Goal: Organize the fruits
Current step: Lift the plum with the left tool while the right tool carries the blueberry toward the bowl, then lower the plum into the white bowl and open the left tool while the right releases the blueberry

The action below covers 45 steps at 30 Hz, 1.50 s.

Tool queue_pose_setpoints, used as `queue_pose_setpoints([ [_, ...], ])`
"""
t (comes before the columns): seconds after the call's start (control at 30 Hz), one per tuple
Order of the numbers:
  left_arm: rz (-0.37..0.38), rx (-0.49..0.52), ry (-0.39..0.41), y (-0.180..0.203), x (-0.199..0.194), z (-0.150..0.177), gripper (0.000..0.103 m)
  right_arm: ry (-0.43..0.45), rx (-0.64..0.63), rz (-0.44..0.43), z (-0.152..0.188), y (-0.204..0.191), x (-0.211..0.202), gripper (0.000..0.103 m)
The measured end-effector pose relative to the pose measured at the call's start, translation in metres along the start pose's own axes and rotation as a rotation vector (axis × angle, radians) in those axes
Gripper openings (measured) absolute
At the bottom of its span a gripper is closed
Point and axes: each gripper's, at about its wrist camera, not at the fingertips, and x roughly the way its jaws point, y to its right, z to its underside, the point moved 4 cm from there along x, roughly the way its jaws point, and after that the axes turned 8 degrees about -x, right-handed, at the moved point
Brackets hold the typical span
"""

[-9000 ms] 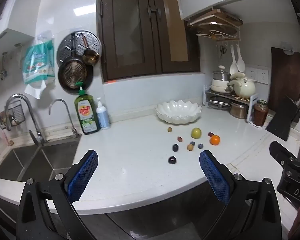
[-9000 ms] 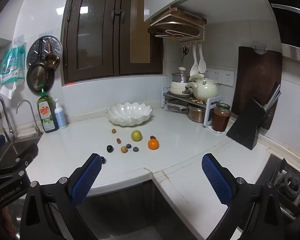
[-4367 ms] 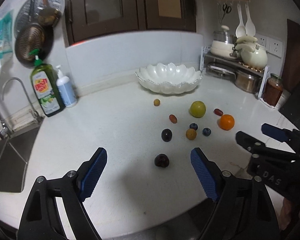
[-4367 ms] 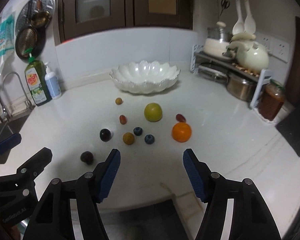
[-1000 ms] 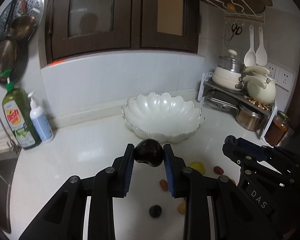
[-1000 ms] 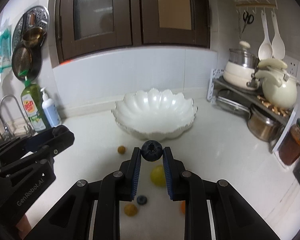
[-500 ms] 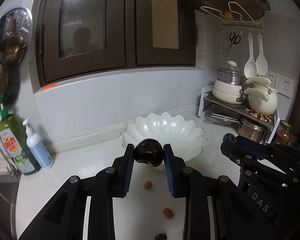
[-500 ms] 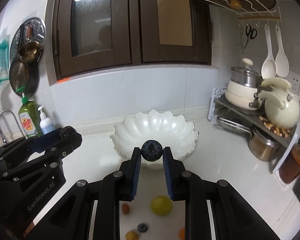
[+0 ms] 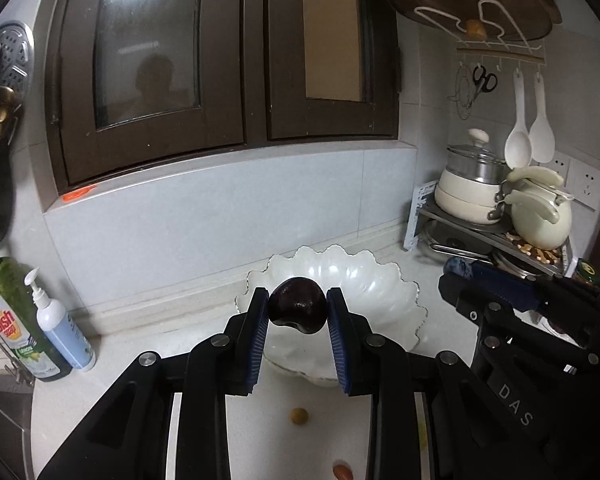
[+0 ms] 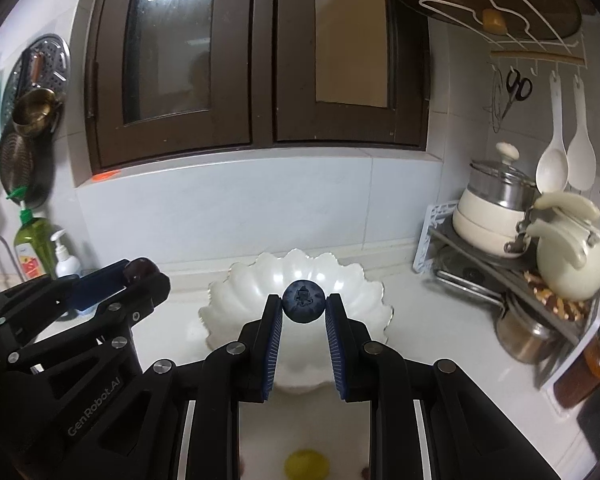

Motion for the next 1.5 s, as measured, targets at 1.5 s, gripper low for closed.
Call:
queue_pose_setpoints([
  [1.5,-0.022,0.021,-0.494,-0.005,0.213,0.018,0.03,-0.512,0.006,-0.068,0.027,0.04,0.214,0.024],
])
